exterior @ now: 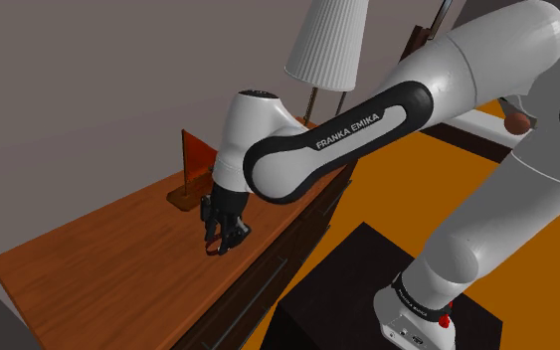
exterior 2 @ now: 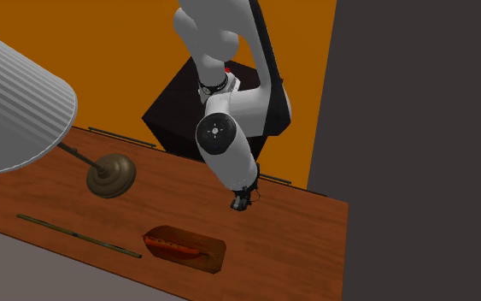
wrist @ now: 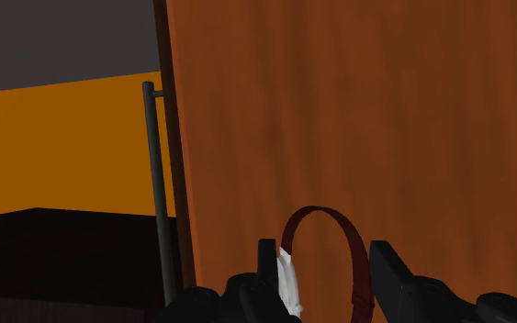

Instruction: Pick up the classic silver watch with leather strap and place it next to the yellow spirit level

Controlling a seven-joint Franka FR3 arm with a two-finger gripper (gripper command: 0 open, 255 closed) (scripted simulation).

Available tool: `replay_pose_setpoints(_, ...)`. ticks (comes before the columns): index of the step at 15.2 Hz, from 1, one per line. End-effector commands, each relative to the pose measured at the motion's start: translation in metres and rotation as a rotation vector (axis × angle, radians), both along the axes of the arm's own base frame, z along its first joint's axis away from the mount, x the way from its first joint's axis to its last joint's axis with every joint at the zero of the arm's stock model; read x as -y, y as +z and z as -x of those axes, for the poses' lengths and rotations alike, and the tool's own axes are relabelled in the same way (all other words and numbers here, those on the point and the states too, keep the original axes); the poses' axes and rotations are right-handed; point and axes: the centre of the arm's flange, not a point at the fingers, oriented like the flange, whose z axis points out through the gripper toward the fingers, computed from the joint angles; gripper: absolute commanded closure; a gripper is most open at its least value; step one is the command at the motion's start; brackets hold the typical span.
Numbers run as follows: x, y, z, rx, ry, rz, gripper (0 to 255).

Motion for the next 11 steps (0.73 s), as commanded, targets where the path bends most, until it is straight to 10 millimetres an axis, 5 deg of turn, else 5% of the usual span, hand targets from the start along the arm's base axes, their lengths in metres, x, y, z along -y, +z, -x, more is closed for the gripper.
replay_pose_setpoints(1,0.0,0.01,0.001,-0.001,0.0,0.0,255)
replay_pose_setpoints(11,0.0,0.063,0.001,-0.001,0.0,0.0,255)
